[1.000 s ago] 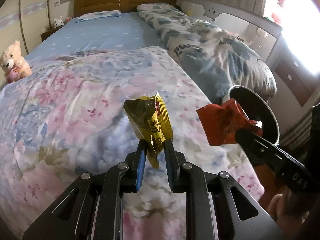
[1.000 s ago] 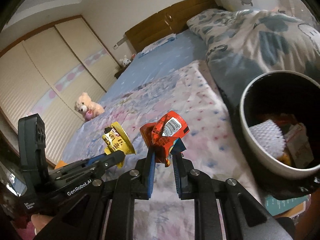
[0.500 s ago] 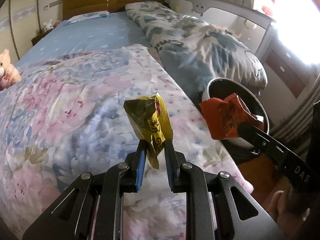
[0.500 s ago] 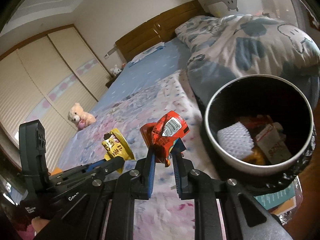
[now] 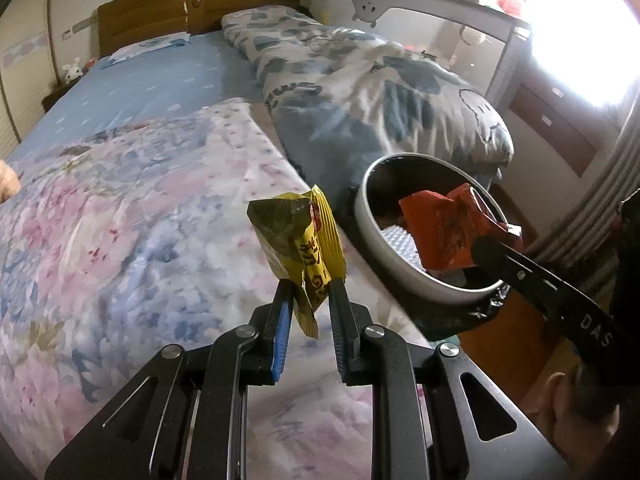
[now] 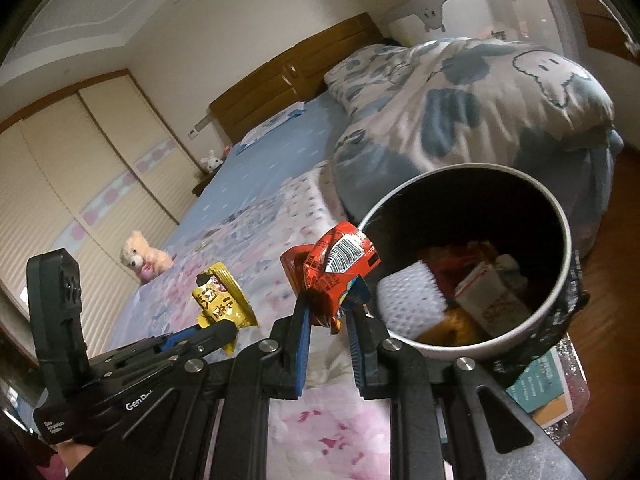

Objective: Collect trash
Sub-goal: 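Carry the yellow snack bag and red chip bag over the trash bin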

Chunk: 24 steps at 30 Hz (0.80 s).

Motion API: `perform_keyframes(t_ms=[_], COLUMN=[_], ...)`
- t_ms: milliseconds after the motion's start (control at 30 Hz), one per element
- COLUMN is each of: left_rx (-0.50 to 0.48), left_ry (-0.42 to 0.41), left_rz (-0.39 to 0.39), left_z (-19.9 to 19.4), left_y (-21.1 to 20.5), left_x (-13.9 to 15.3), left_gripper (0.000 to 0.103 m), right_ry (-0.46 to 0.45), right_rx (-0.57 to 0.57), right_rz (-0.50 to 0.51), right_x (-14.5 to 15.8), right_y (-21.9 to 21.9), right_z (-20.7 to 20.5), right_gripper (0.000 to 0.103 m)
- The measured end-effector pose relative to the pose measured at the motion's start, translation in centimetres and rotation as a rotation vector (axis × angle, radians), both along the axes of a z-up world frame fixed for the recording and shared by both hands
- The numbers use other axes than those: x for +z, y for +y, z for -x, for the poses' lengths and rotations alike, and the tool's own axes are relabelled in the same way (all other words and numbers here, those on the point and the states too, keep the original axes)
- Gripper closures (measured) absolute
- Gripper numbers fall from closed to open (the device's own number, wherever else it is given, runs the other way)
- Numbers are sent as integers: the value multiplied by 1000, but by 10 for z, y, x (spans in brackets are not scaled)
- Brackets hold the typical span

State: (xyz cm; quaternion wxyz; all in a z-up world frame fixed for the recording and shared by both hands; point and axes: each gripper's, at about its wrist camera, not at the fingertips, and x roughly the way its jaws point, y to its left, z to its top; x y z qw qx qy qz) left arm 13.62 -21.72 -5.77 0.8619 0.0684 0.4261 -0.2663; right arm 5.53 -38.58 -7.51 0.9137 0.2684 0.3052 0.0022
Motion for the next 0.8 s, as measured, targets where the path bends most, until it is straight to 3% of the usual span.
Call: perform_keyframes(t_ms=[800], left_rx=[-69], left_ry=[-18], left_rz=[-21], left_z=[8], left_y=[-46], left_x=[4], left_gripper=[86], right_ry=[10], right_rx=[-102], right_rz=[1], right_x=[-3], right_y=[-47], right_z=[11], right_gripper=[83])
